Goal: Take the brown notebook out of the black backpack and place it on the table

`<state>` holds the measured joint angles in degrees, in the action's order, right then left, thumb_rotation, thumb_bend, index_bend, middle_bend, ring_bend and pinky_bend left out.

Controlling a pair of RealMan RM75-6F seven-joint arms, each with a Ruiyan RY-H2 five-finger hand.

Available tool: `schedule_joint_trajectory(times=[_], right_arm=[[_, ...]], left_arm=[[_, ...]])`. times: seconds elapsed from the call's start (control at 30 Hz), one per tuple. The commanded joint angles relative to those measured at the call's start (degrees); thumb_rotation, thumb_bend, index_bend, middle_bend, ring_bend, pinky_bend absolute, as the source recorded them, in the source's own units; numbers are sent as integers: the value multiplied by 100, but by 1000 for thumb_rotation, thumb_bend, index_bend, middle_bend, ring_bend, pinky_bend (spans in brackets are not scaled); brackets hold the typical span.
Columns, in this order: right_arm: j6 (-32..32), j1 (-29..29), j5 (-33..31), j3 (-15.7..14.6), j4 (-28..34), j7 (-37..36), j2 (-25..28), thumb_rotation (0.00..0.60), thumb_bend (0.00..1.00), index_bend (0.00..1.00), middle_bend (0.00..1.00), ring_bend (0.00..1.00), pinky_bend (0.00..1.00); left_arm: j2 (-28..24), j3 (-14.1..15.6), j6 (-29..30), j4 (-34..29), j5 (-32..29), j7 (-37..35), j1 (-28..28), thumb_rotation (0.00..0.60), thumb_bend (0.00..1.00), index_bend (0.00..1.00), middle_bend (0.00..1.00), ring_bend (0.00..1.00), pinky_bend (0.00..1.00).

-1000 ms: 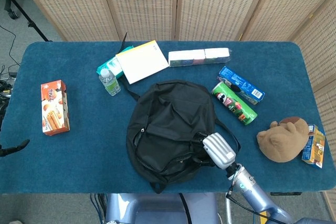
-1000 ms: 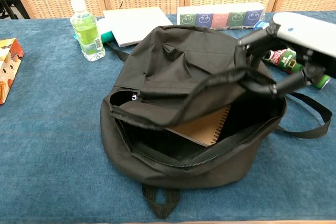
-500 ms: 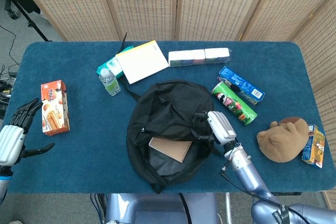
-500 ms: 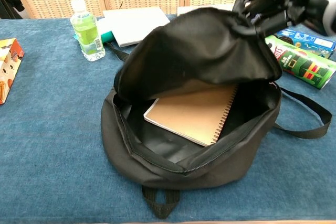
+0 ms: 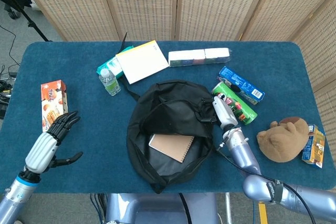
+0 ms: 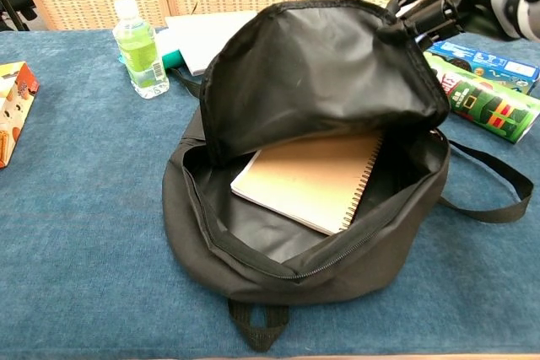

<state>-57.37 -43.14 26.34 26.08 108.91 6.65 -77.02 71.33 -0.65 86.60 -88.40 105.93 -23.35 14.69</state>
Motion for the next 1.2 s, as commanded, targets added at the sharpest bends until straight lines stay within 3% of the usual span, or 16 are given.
schedule_joint_trajectory(times=[0.03,0.4,0.7,1.2], right_arm=[[70,-150,-305,156,43,-35,98,600,672,681,655,416,425],[231,-231,-518,213,266,-219,418,600,672,681,655,416,425],[350,-396,-728,238,284,-295,640,600,672,682,656,416,425],[487,-622,-1039,174,247,-397,868,600,711,683,657,416,425]], left_arm=[[213,75,-157,101,161,-64,222,600,248,60,0,0,61],[999,27,-591,565,428,-99,976,600,298,186,0,43,110],[1553,8,-1157,799,361,-289,1643,600,272,200,0,56,110],[1913,78,-1891,898,136,-59,2337,600,257,210,0,71,134]])
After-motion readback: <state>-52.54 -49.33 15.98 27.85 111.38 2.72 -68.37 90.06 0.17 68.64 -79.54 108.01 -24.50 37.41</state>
